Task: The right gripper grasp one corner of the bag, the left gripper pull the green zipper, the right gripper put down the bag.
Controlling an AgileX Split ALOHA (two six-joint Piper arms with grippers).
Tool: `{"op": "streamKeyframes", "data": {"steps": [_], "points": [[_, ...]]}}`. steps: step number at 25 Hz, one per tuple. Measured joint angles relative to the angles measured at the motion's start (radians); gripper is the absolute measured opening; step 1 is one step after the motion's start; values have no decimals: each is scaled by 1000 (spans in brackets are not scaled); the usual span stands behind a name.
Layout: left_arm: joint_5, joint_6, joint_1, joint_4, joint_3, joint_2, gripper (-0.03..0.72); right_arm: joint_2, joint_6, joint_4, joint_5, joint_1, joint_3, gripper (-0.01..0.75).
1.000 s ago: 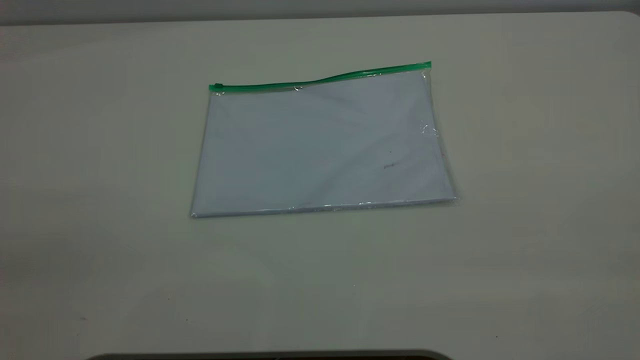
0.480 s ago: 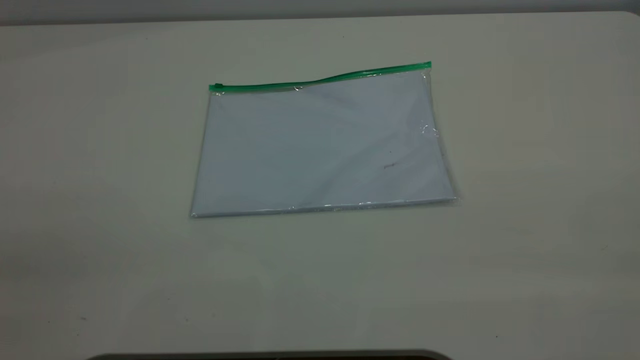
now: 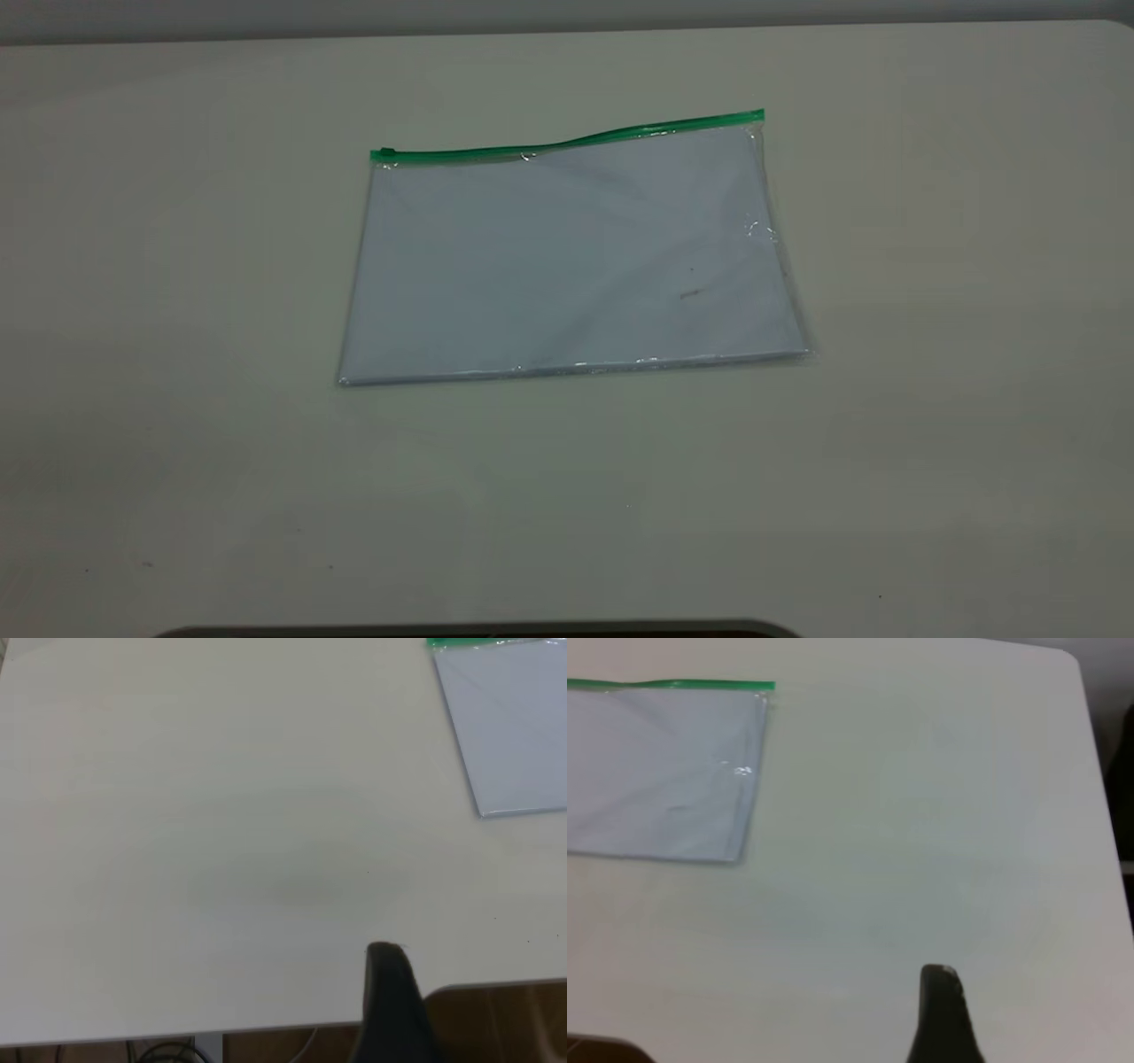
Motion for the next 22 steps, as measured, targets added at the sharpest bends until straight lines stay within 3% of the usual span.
{"op": "streamKeyframes", "data": {"steps": [22], "points": [[0,0,0,0,0,0,550,0,31,-26,-3,0,1,563]]}}
